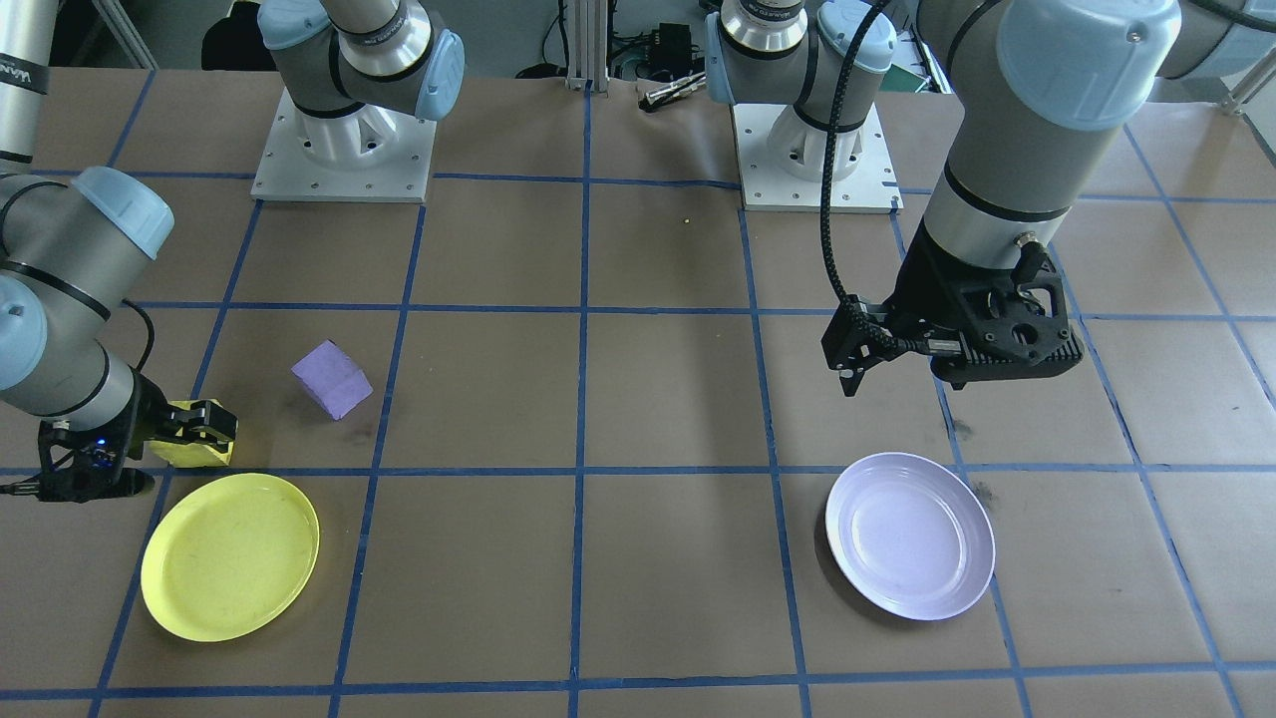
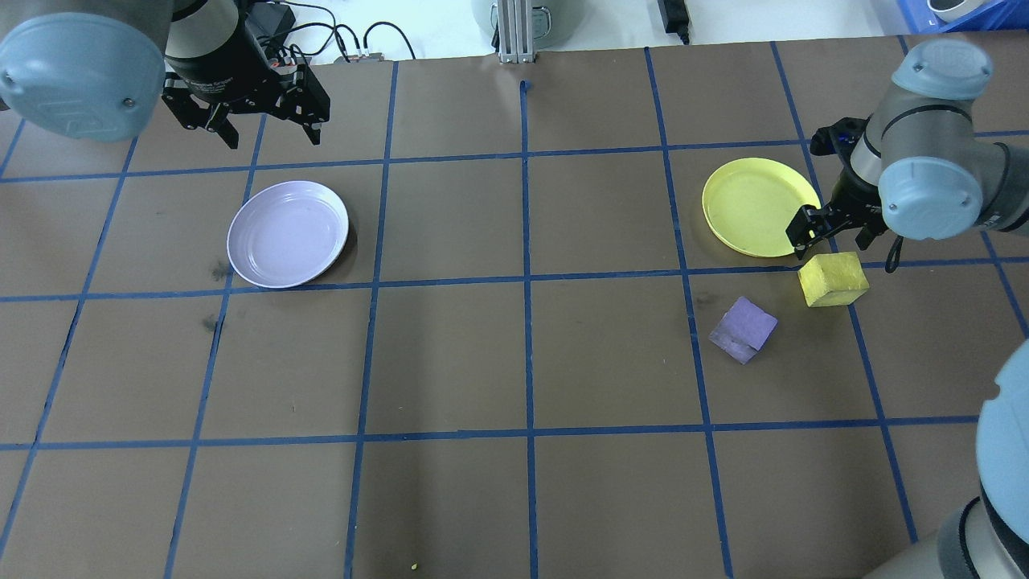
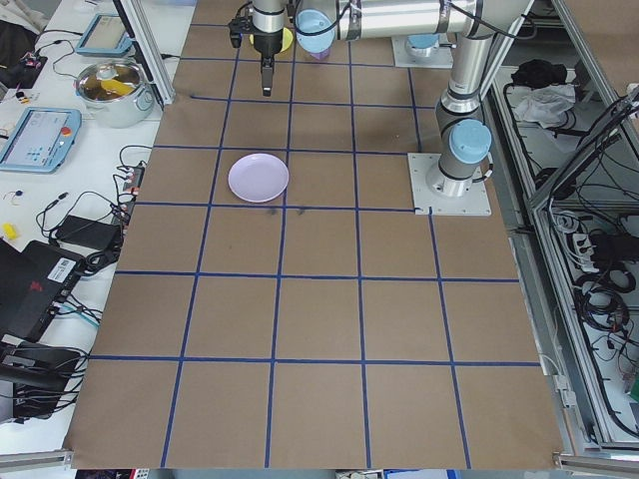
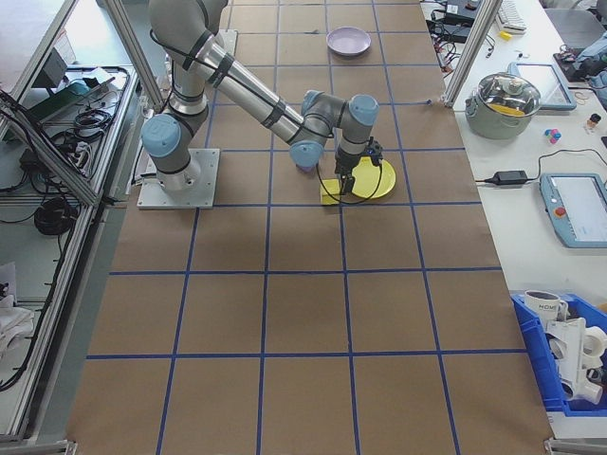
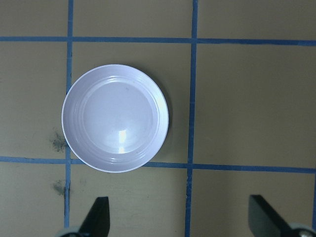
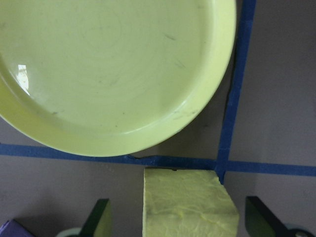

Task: Sort blocks by color into plates

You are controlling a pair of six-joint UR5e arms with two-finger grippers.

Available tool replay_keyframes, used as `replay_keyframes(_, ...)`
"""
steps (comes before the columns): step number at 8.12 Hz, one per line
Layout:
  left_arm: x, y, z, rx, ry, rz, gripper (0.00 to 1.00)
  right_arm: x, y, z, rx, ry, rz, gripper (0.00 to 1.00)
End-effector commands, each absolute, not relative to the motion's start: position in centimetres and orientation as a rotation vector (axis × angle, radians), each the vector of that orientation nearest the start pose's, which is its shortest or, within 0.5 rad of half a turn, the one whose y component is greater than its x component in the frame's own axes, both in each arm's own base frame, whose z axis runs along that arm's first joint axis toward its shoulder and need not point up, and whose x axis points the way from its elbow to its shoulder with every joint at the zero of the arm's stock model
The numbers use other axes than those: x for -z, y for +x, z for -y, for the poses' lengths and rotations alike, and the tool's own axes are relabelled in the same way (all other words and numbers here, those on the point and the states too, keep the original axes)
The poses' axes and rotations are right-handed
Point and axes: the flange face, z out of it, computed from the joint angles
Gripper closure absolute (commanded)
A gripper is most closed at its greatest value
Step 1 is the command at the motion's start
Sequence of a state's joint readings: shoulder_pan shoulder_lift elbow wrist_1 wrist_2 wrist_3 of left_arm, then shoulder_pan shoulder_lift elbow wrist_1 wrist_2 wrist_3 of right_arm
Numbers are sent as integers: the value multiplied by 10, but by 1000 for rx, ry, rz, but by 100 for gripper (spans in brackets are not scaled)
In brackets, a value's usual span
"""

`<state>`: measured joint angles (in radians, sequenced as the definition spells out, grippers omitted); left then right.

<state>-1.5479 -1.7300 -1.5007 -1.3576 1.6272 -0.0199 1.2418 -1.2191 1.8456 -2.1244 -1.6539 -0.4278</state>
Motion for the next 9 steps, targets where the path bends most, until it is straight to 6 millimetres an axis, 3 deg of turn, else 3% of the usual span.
replay_keyframes(1, -461, -114, 576, 219, -68, -3076, 0, -194, -58, 547, -248, -179, -3176, 20)
replay_keyframes(2, -459, -114, 575, 213, -67, -3076, 0, -193, -60, 546, -257, -181, -3195, 24)
replay_keyframes(4, -458, -114, 575, 210, -67, -3077, 0, -193, -61, 545, -266, -181, -3207, 43)
replay_keyframes(5, -458, -114, 575, 210, -67, -3077, 0, -198, -62, 548, -255, -166, -3213, 43)
replay_keyframes(7, -457, -115, 576, 206, -84, -3076, 0, -228, -59, 566, -228, -93, -3215, 38)
replay_keyframes(9, -457, -115, 576, 209, -89, -3076, 0, -267, -36, 598, -172, -96, -3227, 38)
